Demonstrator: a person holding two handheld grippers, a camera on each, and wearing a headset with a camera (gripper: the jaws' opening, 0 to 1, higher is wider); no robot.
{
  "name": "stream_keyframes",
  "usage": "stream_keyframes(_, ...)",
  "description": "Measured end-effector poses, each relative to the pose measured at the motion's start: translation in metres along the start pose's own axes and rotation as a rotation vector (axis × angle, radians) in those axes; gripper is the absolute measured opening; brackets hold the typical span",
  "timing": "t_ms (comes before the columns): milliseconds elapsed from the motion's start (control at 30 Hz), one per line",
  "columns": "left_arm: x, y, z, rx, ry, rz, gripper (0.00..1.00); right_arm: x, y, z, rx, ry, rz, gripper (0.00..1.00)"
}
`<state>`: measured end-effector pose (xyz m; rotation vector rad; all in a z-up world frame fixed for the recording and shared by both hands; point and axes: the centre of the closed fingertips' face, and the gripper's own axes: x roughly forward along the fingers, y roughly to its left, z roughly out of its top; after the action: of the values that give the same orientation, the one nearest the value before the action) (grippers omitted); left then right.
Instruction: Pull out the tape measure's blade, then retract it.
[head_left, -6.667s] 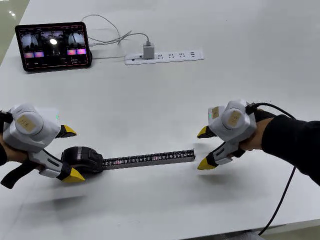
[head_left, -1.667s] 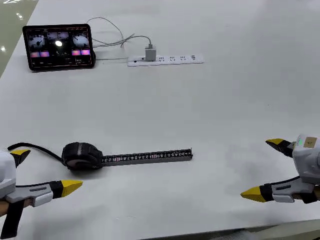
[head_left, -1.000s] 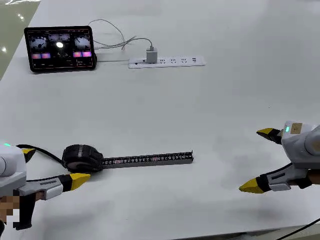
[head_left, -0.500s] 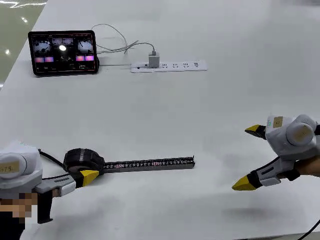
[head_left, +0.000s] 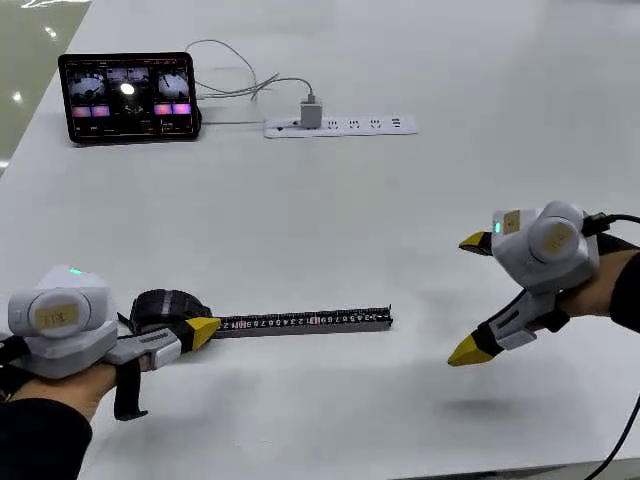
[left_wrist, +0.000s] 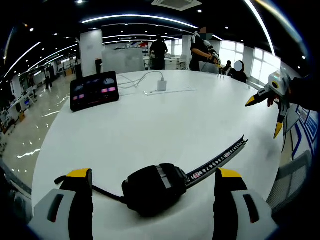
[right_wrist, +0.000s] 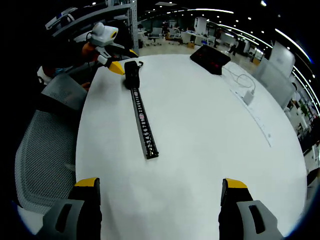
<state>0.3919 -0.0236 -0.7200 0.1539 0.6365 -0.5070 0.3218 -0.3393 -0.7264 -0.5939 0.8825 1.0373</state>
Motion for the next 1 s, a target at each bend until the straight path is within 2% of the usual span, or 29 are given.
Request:
stream_keyframes(67,0.003,-0.007,0.001,-0.002,-0.003,-0.026,0.99,0.003,-0.003,0.006,-0.013,0.000,0.006,0.99)
stream_keyframes(167,0.006,-0.012,0.002,0.026,-0.003,-0.021,0.99,0.009,-0.005,0.012,-0.027,0.009,0.027,0.99)
stream_keyframes(333,0.009,-0.015,0.004,0.010,-0.011,-0.007,0.99,0.019,-0.009,0.022,-0.070,0.029,0.048,0.99)
stream_keyframes(567,0.010,-0.009,0.005,0.008,-0.038,0.068,0.99,0.035,-0.010,0.027,-0.084,0.070,0.070,0.99)
stream_keyframes(767,0.011,0.000,0.002,-0.056,-0.063,0.127,0.99,0.050,-0.009,0.027,-0.111,0.090,0.089,0.99)
stream_keyframes(867,0.011,0.004,0.001,-0.037,-0.085,0.174,0.98,0.057,-0.012,0.024,-0.118,0.107,0.091,0.99)
stream_keyframes(1000,0.012,0.005,-0.001,-0.055,-0.103,0.187,0.99,0.062,-0.011,0.023,-0.118,0.119,0.098,0.99)
